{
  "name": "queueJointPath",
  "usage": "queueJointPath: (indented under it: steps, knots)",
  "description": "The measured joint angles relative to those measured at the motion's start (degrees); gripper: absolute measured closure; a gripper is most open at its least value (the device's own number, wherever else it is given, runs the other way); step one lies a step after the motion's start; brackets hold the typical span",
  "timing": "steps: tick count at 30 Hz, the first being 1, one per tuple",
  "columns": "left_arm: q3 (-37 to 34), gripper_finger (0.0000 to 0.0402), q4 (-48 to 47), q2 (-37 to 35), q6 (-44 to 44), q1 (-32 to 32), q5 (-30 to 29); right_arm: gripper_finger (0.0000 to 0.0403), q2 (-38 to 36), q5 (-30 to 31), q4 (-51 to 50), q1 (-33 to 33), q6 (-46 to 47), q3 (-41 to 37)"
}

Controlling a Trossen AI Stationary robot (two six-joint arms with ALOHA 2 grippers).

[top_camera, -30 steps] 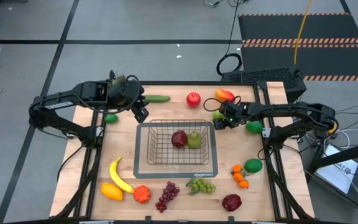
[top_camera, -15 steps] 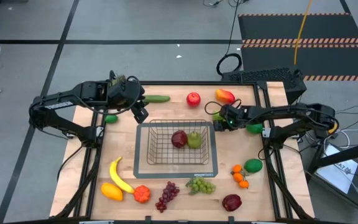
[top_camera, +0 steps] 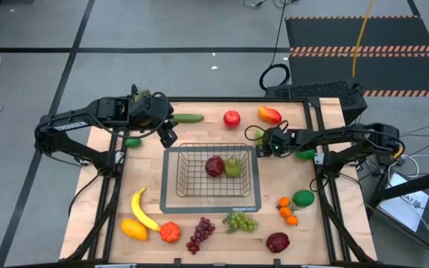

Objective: Build produce basket
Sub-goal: Put the green pear into the gold wire basket

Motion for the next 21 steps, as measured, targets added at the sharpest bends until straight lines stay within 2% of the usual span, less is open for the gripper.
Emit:
queueJointPath:
  steps: [13, 16, 21]
  knots:
    - [0.0, 0.0265, 0.0, 0.0, -0.5, 0.0, 0.0, 0.0267, 2.5, 4.0, 0.7, 1.9, -0.4, 0.1]
    - [0.0, 0.0265, 0.0, 0.0, -0.5, 0.0, 0.0, 0.0288, 2.5, 4.5, 0.5, 1.9, -2.5, 0.1]
    - [0.0, 0.0265, 0.0, 0.0, -0.5, 0.4, -0.1, 0.0353, 2.6, 5.8, -0.6, 2.3, -4.3, 0.0]
